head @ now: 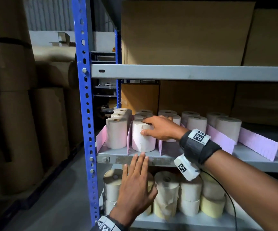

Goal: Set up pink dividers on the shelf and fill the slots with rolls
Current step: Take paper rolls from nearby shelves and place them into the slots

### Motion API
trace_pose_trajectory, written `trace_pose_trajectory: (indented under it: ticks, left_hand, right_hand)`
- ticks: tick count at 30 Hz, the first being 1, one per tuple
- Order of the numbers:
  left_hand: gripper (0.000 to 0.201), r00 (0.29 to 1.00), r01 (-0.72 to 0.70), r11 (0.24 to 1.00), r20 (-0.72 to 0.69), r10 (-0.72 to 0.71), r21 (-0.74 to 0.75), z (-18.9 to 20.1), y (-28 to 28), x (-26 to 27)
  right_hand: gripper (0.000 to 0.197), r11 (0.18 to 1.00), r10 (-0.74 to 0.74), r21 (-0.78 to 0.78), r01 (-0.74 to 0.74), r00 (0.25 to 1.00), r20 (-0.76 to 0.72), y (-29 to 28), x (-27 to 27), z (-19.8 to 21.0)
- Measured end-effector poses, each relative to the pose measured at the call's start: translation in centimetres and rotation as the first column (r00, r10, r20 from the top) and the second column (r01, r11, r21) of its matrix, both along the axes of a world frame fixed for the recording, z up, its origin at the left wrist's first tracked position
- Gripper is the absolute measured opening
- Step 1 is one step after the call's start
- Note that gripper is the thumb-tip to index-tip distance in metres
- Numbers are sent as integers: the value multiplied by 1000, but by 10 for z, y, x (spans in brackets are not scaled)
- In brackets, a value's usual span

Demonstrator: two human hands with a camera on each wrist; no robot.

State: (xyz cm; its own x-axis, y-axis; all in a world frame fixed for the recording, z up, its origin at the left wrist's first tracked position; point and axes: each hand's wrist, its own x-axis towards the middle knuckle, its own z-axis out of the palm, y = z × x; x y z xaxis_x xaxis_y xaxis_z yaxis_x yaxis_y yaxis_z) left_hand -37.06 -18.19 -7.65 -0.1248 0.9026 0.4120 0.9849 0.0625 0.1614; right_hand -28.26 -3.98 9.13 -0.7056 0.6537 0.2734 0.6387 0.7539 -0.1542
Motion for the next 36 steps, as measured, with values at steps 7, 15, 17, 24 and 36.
trace_pose_trajectory:
  ticks: [7,15,17,24,36]
  left_hand:
    - [83,976,45,990,205,-72,130,-8,-63,3]
    - [61,872,133,942,416,-259,308,-35,-101,60]
    - [57,852,183,937,428,-301,296,-39,-99,80]
    - [41,783,329,899,448,-431,290,-30,-77,153]
    - [24,651,499,776,425,-629,385,11,19,359]
  right_hand:
    - [48,993,48,119,-8,940,-339,-61,55,-41]
    - [33,983,-108,90,158,906,-409,-133,165,-125]
    - [33,971,-186,74,229,909,-373,-141,194,-134]
    - [41,895,-421,23,446,859,-291,-144,297,-149]
    - [53,747,-657,-26,664,731,-183,-90,523,-137]
